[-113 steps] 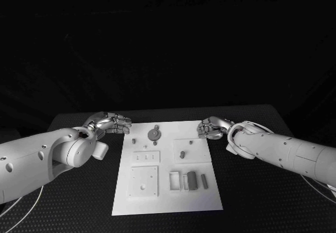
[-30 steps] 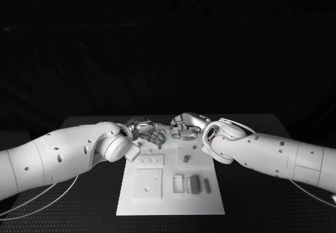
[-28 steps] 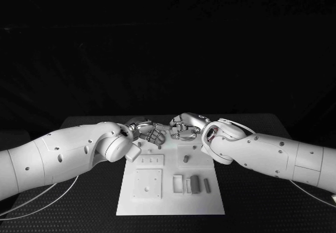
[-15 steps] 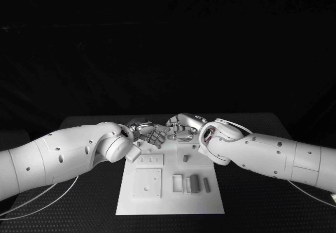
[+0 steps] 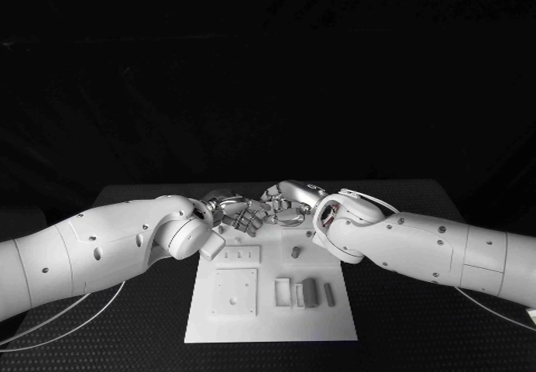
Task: Assemble the parts on the task board
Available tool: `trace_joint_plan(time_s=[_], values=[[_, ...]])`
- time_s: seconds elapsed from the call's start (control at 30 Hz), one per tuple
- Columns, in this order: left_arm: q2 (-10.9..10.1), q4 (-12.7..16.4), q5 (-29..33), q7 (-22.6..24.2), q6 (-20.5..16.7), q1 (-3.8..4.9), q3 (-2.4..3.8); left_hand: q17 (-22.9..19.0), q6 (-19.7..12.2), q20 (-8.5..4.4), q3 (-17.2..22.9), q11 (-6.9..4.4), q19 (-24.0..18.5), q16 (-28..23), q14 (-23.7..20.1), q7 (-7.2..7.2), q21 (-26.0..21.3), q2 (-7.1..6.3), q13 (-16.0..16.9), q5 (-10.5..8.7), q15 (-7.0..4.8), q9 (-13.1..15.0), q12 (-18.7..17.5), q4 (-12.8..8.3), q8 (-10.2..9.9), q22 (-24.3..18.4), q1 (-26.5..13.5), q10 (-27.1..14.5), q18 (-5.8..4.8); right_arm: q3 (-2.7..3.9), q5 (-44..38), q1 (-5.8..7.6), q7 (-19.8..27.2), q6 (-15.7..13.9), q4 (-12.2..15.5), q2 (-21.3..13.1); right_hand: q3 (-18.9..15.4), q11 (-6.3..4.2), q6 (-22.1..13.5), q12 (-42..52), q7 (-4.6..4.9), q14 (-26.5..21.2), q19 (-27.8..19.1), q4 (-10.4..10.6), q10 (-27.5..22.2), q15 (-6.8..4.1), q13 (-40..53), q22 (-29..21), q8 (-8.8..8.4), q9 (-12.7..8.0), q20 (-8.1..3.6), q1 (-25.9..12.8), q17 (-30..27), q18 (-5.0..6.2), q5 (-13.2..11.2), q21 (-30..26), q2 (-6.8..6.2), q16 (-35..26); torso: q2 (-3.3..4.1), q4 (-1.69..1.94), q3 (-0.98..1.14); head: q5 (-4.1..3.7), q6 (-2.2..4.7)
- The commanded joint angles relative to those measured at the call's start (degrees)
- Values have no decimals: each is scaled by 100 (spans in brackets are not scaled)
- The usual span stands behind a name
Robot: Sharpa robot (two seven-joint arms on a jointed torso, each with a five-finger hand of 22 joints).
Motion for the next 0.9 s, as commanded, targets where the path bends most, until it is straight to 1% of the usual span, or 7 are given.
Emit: trace_joint_plan(time_s=[0.03, 0.27, 0.33, 0.47, 0.7, 0.9], values=[[28, 21, 14, 83, 67, 9, 11, 14, 49, -13, 3, -14, 45, -18, 42, -18, -41, 98, 14, -17, -17, 7, 41, -53, -10, 9, 3, -31, 106, -3, -61, -7, 24, 128, 22, 27, 2, -85, 1237, 6, -70, 43, 33, -33, -63, -69, -1, 86, 25, 5, 8, -16, 1, 57, -12, 34, 17, 8, 3, 1, 1, -7, -8], [20, 9, 31, 111, 18, 9, 11, 61, 131, -27, 55, -38, 43, -36, 100, -46, -69, 339, 68, -14, -40, 21, 85, -220, -9, 27, 117, -11, 75, -5, -58, -7, 21, 164, 14, 30, 3, -85, 1237, 5, -71, 43, 34, -33, -61, -70, -2, 85, 24, 5, 7, -18, -2, 57, -12, 34, 17, 6, 3, 0, 4, -13, -9], [22, 6, 34, 109, 23, 9, 11, 81, 176, -35, 198, -52, 51, -38, 134, -63, -77, 352, 88, -22, -52, 32, 104, -206, 0, 35, 207, 14, 61, -5, -57, -7, 26, 170, 22, 31, 3, -85, 1238, 5, -71, 47, 34, -34, -61, -71, -2, 85, 23, 5, 6, -19, 1, 57, -12, 34, 15, 6, 3, 0, 5, -13, -6], [36, 2, 34, 103, 22, 9, 11, 108, 239, -48, 353, -70, 55, -48, 165, -89, -89, 408, 111, -23, -63, 49, 114, -199, 16, 47, 277, 57, 40, -6, -56, -7, 22, 190, 45, 39, 4, -86, 1238, 4, -71, 49, 34, -35, -60, -71, -2, 84, 23, 5, 5, -20, 3, 57, -12, 34, 14, 5, 6, 0, 8, -14, -8], [51, 0, 34, 92, 18, 9, 11, 135, 288, -59, 443, -85, 58, -56, 190, -107, -98, 419, 130, -22, -73, 64, 108, -231, 26, 64, 319, 101, 22, -8, -56, -8, 13, 207, 53, 43, 6, -86, 1239, 2, -72, 56, 35, -35, -58, -72, -3, 83, 22, 6, 4, -21, 9, 57, -12, 33, 14, 4, 6, -1, 10, -14, -13], [61, -11, 34, 72, -4, 9, 11, 158, 331, -75, 553, -99, 58, -78, 204, -127, -110, 457, 148, 2, -81, 71, 92, -267, 20, 82, 395, 141, 3, -12, -56, -8, -8, 220, 61, 48, 7, -87, 1240, 1, -72, 55, 36, -36, -56, -73, -3, 83, 21, 7, 2, -22, 4, 57, -12, 33, 13, 3, 9, 1, 9, -16, -26]])
